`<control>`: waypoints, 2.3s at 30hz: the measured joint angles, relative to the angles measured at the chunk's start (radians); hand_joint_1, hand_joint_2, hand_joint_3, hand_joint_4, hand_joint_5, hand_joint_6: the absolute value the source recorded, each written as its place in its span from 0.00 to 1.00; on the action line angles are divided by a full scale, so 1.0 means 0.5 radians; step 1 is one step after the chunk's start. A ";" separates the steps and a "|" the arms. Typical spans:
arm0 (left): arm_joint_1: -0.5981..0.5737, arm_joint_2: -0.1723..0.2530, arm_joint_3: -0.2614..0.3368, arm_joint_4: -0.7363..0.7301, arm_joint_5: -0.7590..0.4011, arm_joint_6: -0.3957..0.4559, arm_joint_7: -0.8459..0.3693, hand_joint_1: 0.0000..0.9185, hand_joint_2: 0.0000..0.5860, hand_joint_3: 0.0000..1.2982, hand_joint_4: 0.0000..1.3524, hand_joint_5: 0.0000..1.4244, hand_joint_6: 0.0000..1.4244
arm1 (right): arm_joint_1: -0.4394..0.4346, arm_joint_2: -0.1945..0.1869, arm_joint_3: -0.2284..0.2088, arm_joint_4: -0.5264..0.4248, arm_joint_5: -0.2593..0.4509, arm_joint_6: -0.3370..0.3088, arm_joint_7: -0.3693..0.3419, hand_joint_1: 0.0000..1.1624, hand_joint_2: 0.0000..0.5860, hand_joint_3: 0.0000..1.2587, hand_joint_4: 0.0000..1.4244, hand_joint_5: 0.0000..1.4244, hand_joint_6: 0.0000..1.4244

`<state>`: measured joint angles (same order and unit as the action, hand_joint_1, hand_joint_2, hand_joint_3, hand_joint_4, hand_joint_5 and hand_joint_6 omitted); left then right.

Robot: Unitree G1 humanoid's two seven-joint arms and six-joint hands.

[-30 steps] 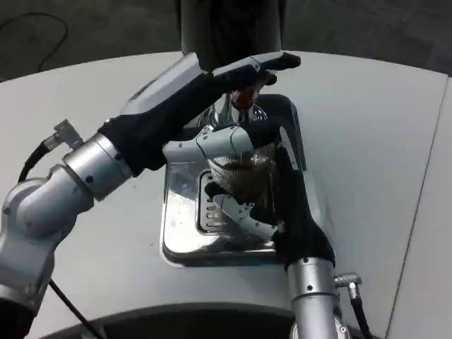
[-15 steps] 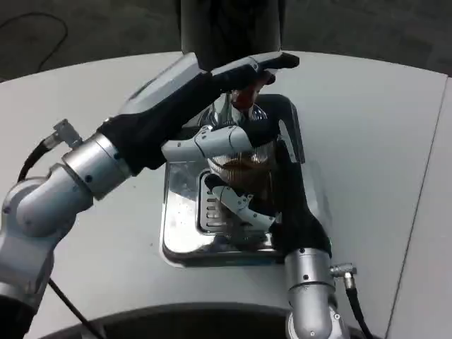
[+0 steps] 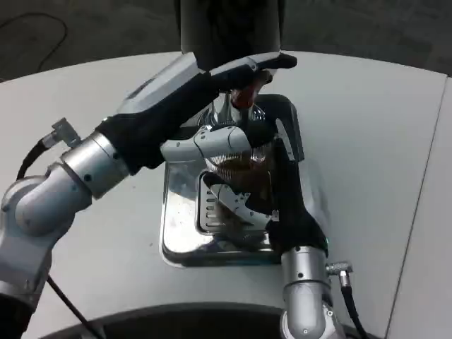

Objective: Grasp the cup under the faucet to collect the drink, then remove the cup.

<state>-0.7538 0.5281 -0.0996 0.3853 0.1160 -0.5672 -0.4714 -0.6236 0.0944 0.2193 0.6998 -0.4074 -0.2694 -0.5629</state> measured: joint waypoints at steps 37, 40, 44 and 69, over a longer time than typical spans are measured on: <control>0.295 -0.154 0.413 -0.251 -1.029 0.997 -0.419 0.00 0.18 0.13 0.00 0.05 0.01 | -0.027 0.000 0.113 -0.001 0.003 0.006 -0.155 0.77 0.20 0.60 0.57 0.72 0.73; 0.334 -0.152 0.417 -0.274 -1.007 0.997 -0.439 0.00 0.18 0.13 0.00 0.05 0.01 | 0.020 0.002 0.132 -0.061 -0.001 0.016 -0.155 0.77 0.20 0.61 0.57 0.72 0.73; 0.366 -0.152 0.429 -0.333 -0.999 0.964 -0.460 0.00 0.18 0.13 0.00 0.05 0.01 | 0.084 0.005 0.159 -0.144 -0.005 0.041 -0.152 0.78 0.18 0.61 0.57 0.72 0.73; 0.928 -0.052 0.790 -0.988 -1.017 0.902 -0.401 0.00 0.18 0.12 0.00 0.05 0.01 | 0.418 0.045 0.292 -0.575 -0.084 0.144 -0.043 0.78 0.17 0.62 0.57 0.73 0.75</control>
<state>-0.2898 0.5020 0.2956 -0.1085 -0.3925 -0.1163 -0.6717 -0.4148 0.1169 0.3654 0.4122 -0.4493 -0.1976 -0.5844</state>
